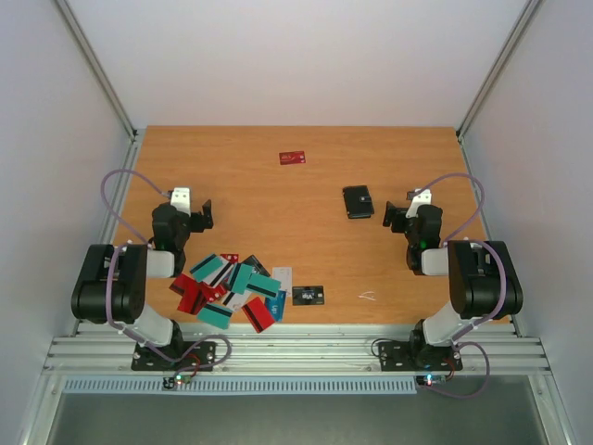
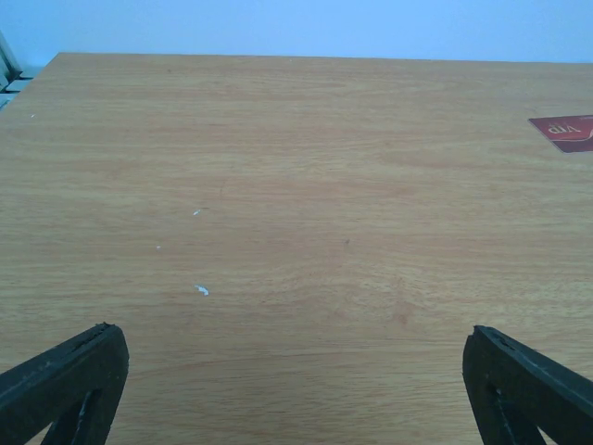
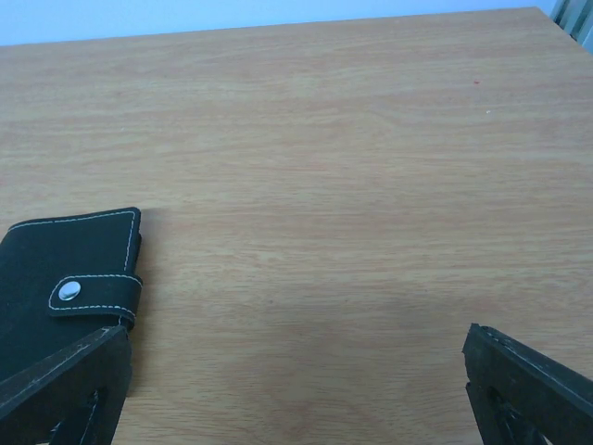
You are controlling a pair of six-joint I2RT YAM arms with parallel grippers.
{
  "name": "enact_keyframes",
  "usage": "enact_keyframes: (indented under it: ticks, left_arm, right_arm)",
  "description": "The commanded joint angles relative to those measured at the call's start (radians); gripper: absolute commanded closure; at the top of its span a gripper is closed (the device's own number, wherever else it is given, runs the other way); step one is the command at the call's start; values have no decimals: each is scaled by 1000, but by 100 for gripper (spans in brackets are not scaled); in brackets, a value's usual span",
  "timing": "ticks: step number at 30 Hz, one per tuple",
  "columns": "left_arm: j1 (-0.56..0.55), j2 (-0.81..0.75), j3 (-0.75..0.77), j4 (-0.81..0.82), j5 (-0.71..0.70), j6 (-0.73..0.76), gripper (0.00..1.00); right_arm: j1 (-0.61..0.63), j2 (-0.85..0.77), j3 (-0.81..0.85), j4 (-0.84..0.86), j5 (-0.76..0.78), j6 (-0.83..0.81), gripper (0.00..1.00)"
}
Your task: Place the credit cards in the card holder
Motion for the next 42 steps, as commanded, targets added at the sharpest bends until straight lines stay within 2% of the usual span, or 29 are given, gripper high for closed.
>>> enact_keyframes:
  ticks: [1, 16, 18, 20, 24, 27, 31, 34, 37, 39, 41, 42]
  left_arm:
    - [-2, 3, 6, 70, -19, 13, 1]
    - [-2, -20, 9, 47, -21, 14, 1]
    - [-2, -64, 9, 16, -36, 12, 1]
    - [-4, -156, 28, -98, -52, 6, 1]
    - [-11, -340, 142, -495, -67, -74, 1]
    - [-11, -442, 203, -679, -65, -75, 1]
    - [-11, -496, 238, -846, -100, -67, 1]
    - [-11, -507, 258, -961, -127, -106, 1]
    - [-11, -494, 298, -1050, 38, -149, 1]
    - [-11, -462, 313, -1099, 72, -220, 1]
    - [-10, -414, 337, -1141, 154, -333, 1]
    - [-8, -383, 361, -1170, 197, -361, 1]
  right_arm:
    - [-5, -7, 8, 20, -5, -8, 2]
    - [-5, -3, 13, 15, -6, -6, 2]
    - [-5, -7, 8, 21, -2, -8, 2]
    - [14, -42, 9, 1, 27, -20, 1]
    - [74, -206, 98, -274, 123, -48, 1]
    - [91, -289, 216, -456, 127, 7, 2]
    - [92, -275, 430, -764, 133, 128, 2]
    - [92, -249, 513, -894, 58, 210, 1]
    - [92, -178, 602, -1046, -103, 278, 1]
    - [92, -93, 729, -1207, -212, 290, 11]
    - [92, -17, 823, -1370, -245, 298, 23]
    - [92, 10, 850, -1419, -259, 301, 24]
